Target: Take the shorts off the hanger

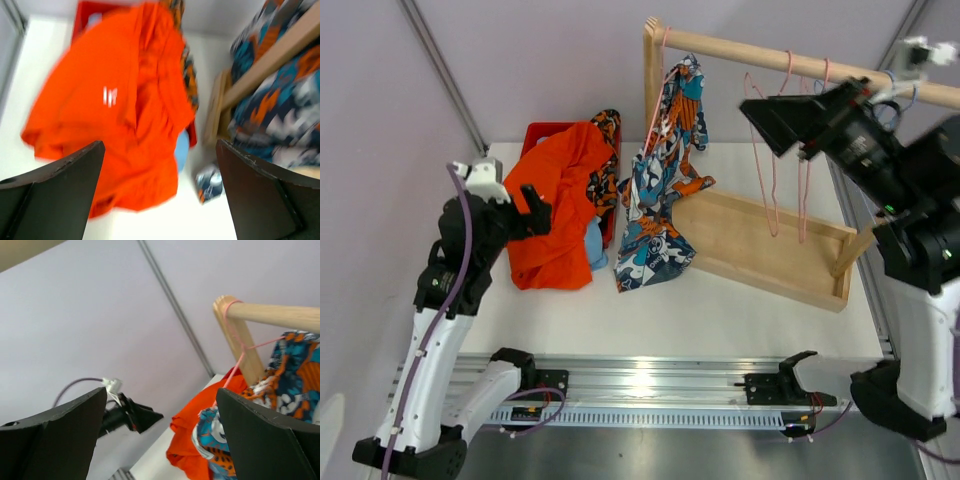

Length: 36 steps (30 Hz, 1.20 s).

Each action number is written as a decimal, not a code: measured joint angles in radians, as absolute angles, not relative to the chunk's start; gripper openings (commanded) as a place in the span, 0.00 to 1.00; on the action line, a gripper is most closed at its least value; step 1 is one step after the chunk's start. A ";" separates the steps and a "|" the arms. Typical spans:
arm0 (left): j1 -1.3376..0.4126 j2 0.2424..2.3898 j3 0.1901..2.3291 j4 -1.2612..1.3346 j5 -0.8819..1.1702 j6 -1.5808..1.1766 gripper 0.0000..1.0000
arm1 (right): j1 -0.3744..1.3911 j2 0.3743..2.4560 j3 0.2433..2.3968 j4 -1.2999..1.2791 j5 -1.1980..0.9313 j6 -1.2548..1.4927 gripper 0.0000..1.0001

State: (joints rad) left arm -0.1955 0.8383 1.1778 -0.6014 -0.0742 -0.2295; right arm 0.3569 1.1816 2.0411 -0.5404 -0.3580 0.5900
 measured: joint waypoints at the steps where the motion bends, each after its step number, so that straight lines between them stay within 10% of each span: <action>1: -0.197 0.813 1.133 -0.611 -0.075 -0.231 0.99 | 0.400 1.222 2.069 -0.539 -0.343 0.584 0.99; 10: -0.203 0.649 0.927 -0.662 -0.085 -0.236 0.99 | 0.550 1.654 2.250 -0.596 -0.196 0.517 0.93; 28: -0.206 0.567 0.837 -0.656 -0.126 -0.236 0.99 | 0.623 1.791 2.234 -0.570 -0.094 0.505 0.83; 36: -0.207 0.554 0.831 -0.653 -0.123 -0.236 0.99 | 0.639 1.808 2.228 -0.569 -0.078 0.507 0.42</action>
